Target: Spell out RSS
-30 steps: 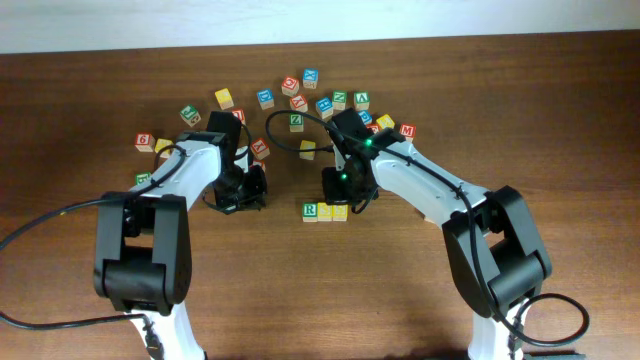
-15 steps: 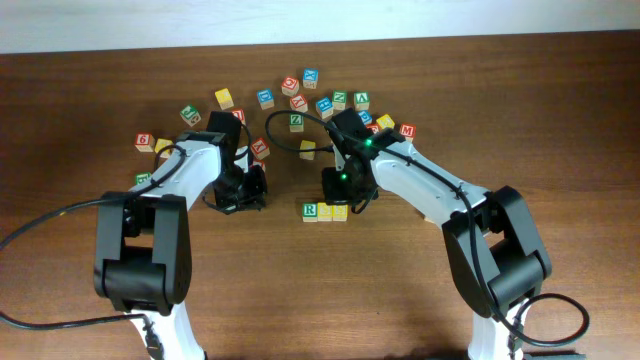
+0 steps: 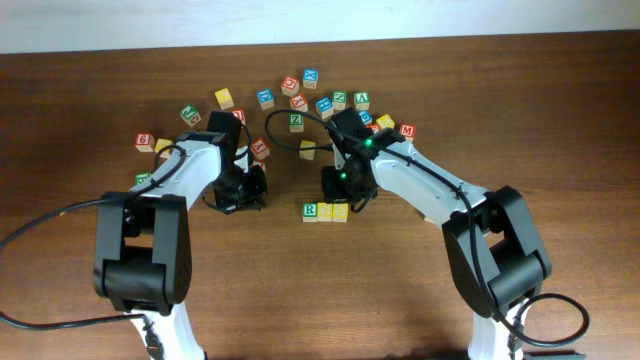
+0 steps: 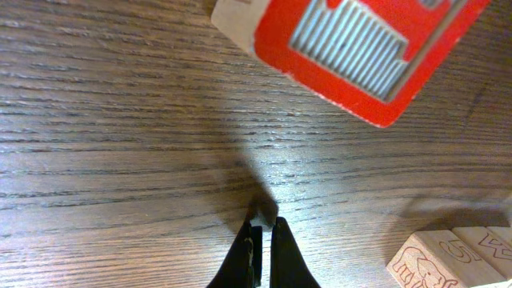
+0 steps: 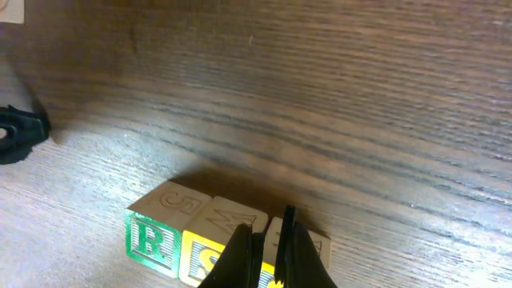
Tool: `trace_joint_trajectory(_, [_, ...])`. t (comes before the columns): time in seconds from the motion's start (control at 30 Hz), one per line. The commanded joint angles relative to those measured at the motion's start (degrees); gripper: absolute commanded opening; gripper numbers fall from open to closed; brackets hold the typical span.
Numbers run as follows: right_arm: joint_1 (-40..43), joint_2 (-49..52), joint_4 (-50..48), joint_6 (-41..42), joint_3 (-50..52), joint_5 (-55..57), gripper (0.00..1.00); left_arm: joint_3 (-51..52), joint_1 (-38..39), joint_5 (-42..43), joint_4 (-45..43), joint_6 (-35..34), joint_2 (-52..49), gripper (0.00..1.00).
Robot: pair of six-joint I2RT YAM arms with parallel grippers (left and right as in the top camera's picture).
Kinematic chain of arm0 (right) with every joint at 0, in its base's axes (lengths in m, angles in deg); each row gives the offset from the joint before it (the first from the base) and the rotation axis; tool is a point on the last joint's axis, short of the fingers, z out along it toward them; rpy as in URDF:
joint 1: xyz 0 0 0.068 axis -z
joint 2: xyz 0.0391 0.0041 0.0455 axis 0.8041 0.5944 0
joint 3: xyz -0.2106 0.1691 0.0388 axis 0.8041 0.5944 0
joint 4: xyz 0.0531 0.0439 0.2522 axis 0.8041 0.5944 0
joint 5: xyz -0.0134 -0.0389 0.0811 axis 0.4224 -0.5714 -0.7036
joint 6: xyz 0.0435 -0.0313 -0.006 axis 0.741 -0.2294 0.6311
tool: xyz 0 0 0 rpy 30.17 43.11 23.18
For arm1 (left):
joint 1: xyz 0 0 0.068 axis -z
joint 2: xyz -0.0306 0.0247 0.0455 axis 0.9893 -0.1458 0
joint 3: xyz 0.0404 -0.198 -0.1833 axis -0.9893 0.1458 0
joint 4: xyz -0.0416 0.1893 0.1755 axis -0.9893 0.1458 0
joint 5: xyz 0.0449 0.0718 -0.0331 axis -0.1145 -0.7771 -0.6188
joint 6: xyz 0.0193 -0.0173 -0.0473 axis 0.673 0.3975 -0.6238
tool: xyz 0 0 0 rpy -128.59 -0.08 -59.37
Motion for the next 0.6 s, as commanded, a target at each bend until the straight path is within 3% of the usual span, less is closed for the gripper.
trace_joint_trajectory(0.0, [3.28, 0.42, 3.48, 0.46, -3.82, 0.9, 0.04, 0.59, 1.4, -2.95, -0.13, -0.35, 0.11, 0.0])
trace_joint_trajectory(0.1, [9.16, 0.39, 12.81, 0.44, -8.07, 0.92, 0.04, 0.59, 3.93, -2.95, -0.76, -0.35, 0.0, 0.0])
trace_joint_trajectory(0.2, [13.55, 0.42, 22.21, -1.14, -5.18, 0.9, 0.04, 0.59, 7.93, -2.95, -1.99, -0.39, -0.09, 0.0])
trace_joint_trajectory(0.4, [8.0, 0.44, 8.39, -1.03, 6.16, -3.65, 0.04, 0.59, 12.33, -2.51, -3.08, -2.12, -0.09, 0.0])
trace_joint_trajectory(0.57, [5.11, 0.44, 3.52, -1.03, 6.45, -3.69, 0.04, 0.59, 12.87, -2.51, -3.63, -2.12, -0.09, 0.0])
